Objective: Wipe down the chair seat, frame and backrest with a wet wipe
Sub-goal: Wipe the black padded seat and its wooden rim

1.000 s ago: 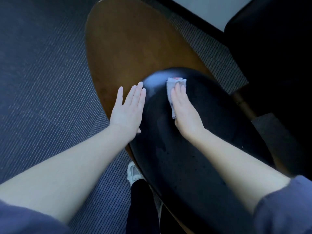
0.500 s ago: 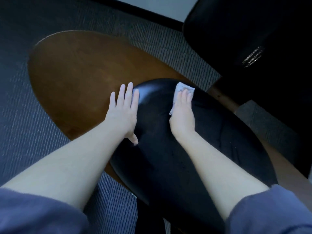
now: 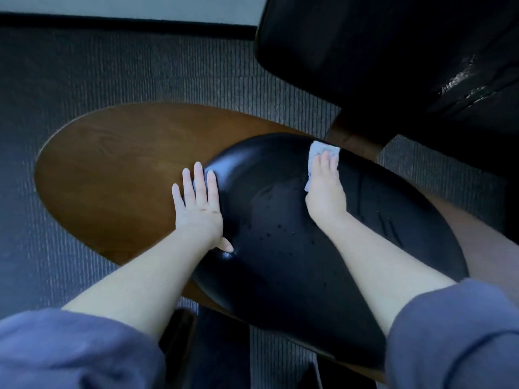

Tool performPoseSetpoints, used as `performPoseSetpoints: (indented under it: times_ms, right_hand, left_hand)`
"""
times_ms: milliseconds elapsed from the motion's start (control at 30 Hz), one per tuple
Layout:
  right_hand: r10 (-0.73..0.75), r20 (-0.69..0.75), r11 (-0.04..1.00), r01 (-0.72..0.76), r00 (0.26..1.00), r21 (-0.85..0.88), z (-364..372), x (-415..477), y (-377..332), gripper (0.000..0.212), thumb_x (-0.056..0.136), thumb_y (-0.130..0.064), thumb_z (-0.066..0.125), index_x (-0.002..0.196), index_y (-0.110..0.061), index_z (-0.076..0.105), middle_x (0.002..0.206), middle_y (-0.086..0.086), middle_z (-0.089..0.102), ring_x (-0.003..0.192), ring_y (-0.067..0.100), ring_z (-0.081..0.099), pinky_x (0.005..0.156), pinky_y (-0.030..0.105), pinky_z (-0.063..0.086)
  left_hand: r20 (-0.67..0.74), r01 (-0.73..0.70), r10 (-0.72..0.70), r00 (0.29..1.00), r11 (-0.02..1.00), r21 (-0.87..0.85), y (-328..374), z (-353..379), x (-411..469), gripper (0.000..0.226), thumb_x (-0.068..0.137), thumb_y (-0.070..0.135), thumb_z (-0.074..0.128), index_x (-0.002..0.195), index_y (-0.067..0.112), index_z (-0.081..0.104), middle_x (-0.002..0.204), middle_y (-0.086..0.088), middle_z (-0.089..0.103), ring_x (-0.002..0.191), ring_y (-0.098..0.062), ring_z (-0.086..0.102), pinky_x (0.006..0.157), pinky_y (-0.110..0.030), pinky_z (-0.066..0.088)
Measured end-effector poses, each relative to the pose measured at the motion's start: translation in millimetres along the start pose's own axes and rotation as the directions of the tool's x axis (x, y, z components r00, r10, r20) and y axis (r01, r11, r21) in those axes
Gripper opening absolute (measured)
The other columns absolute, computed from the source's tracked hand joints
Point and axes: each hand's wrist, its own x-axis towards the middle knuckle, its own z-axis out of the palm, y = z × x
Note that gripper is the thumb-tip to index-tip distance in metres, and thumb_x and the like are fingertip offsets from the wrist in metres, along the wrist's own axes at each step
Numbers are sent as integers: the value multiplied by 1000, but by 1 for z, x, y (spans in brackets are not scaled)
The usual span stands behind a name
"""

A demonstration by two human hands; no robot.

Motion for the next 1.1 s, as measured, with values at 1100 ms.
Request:
performPoseSetpoints:
  times_ms: [1100]
  right_hand:
    - [28, -43, 993, -23, 999, 112, 13, -8, 2, 77, 82, 8, 58, 148, -7, 21, 160, 8, 10, 148, 24, 2, 119, 36, 21]
  left_hand:
    - [139, -360, 334, 932, 826, 434, 31, -52, 50, 154, 56, 84, 65, 124, 4, -47, 143, -26, -47, 133, -44, -41, 109, -65, -13]
